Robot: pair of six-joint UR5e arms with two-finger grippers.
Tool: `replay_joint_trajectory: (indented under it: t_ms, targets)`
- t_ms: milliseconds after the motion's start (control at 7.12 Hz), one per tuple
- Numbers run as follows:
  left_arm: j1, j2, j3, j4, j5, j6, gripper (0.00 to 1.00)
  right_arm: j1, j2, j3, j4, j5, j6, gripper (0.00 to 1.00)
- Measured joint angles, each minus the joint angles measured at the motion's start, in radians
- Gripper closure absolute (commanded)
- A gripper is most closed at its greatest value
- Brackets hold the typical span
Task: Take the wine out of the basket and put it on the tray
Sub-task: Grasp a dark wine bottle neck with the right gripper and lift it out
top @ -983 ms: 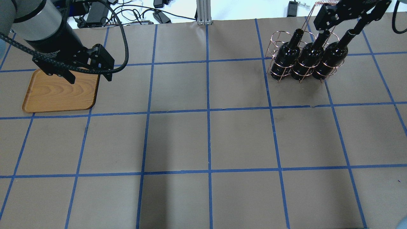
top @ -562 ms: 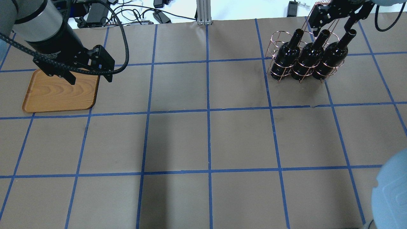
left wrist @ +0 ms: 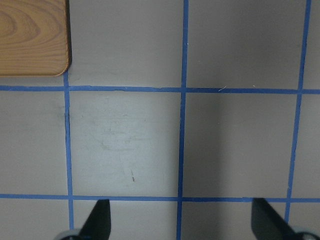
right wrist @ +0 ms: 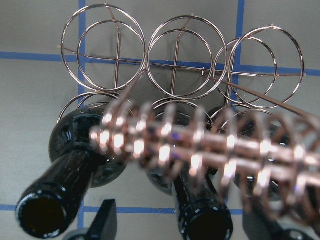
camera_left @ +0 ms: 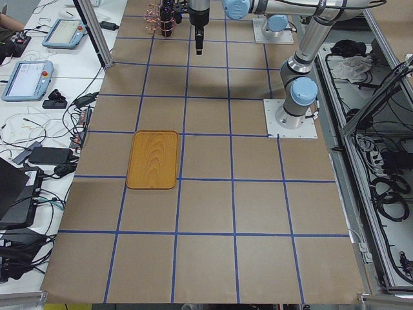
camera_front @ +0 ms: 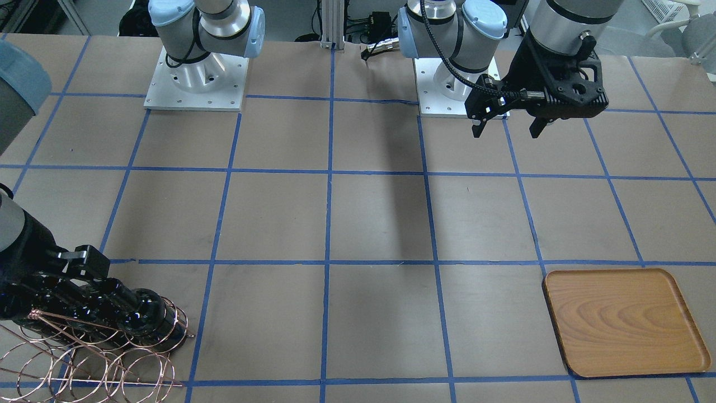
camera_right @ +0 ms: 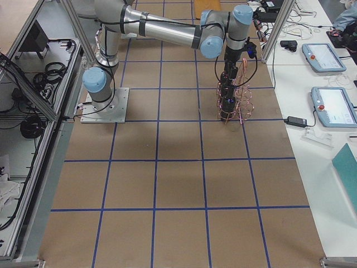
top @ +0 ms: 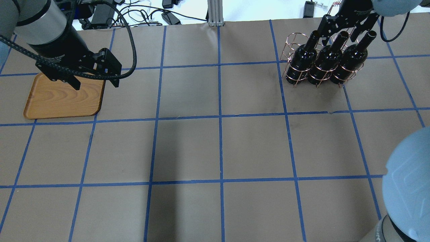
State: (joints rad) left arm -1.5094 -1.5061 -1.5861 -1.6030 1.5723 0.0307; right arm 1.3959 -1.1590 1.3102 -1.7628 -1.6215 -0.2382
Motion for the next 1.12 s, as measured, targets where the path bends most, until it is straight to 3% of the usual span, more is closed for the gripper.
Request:
replay_joint_trajectory:
  t_ms: [421,702,1124]
  targets:
    - [0.0,-0.001,0.0,0.0,0.0,0.0,0.0,-0.002,0.004,0.0,-0.006,-0.006,-0.004,0.68]
    - [0.0,0.0,-0.001,0.0,0.0,0.0,0.0,-0.011,-0.001,-0.001,-0.005,0.002,-0.004,0.85]
    - [0.0,0.0,0.0,0.001,0.0,0.0,0.0,-0.015,-0.027,-0.007,0.0,0.005,0.004,0.86]
